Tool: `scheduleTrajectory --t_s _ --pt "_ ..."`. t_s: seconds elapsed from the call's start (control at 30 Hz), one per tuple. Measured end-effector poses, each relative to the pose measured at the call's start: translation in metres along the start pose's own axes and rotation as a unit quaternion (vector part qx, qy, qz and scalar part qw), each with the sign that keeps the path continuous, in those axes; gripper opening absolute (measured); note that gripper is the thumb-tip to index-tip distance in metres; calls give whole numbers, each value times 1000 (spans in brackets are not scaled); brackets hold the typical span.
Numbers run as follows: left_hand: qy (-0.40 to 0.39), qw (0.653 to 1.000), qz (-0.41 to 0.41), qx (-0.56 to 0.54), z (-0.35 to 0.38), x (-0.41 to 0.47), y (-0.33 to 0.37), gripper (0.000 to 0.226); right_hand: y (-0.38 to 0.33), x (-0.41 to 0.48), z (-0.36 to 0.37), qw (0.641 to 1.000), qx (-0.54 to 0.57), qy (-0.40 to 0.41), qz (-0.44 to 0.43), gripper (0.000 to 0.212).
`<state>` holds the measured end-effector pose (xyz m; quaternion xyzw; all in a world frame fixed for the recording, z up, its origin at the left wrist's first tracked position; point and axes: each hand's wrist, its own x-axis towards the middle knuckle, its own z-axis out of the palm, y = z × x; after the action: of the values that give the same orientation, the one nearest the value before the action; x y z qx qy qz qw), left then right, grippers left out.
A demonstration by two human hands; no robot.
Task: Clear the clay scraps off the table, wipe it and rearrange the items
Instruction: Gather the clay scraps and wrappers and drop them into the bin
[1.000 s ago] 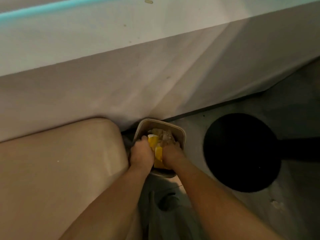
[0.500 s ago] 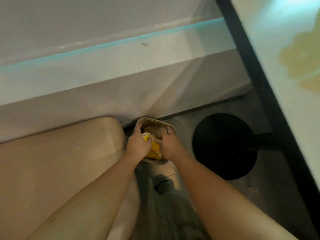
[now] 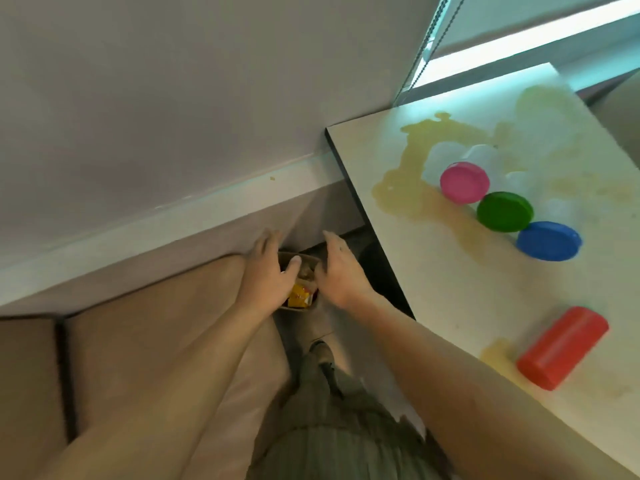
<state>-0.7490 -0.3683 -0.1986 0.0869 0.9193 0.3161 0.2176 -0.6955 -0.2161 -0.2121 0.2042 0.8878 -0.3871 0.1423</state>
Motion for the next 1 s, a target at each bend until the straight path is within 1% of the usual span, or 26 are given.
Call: scheduleTrajectory --t_s 0.1,0.2,0.43,0.57,0.67,0.73,0.83,1.0 --pt "6 1000 28 -1 -13 -37 40 67 -5 -48 -49 999 -6 31 -20 71" --pt "3 998 54 -22 -12 -76 74 66 4 -93 -92 997 -7 69 -29 71" --pt "-7 990 143 -2 34 -170 142 70 74 -222 -156 988 -12 150 -22 72" --pt "-27 980 196 7 78 -236 195 71 129 -308 -183 976 8 216 19 71" --pt "-53 969 239 17 118 -293 230 72 174 -379 -194 968 6 245 59 70" --pt "-69 963 258 27 146 -325 253 73 202 -422 -202 960 25 267 85 66" --pt "-105 950 294 30 184 -368 288 73 241 -480 -219 939 72 315 122 60" --pt "-176 919 351 25 237 -421 332 70 294 -552 -238 899 108 378 194 55"
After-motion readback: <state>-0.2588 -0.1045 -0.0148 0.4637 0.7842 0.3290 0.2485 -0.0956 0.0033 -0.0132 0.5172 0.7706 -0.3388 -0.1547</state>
